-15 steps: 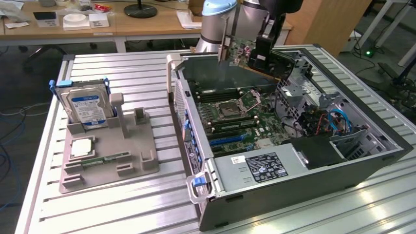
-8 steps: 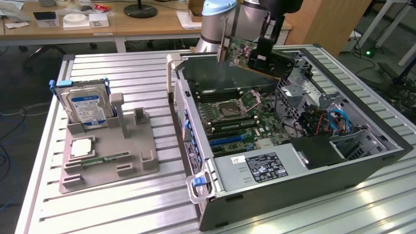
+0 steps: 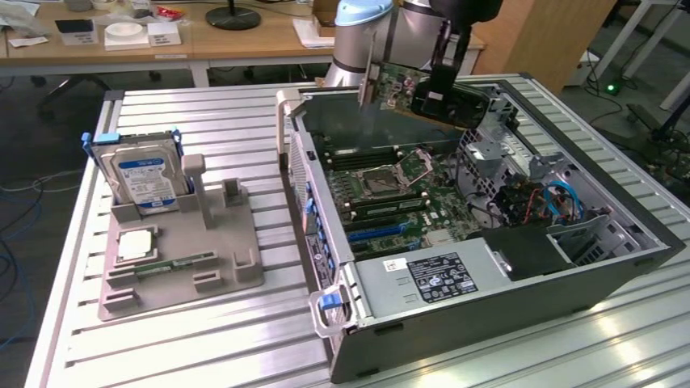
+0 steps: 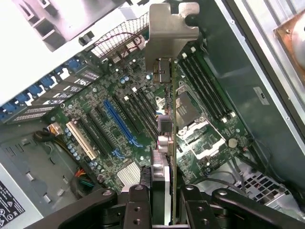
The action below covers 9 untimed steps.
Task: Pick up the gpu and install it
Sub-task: 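Insert the gpu into the slot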
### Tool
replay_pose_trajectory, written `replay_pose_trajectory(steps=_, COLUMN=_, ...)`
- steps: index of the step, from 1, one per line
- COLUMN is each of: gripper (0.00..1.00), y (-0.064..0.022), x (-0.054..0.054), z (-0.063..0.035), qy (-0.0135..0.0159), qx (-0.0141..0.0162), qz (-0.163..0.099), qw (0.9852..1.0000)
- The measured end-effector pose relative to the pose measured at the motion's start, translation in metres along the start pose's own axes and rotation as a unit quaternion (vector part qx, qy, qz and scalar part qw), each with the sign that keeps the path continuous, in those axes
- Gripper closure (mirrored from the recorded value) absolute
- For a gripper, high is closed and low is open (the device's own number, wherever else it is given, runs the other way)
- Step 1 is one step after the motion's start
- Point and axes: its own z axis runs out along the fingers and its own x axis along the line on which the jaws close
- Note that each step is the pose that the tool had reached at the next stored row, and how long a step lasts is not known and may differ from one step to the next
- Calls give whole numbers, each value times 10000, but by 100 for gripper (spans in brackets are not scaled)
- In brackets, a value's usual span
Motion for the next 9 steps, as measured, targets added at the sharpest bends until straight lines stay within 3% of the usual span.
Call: replay_pose_trajectory(steps=9, gripper=72, y=-1, x=1, z=1, qy=-7, qx=-16, qz=-427, qw=9991)
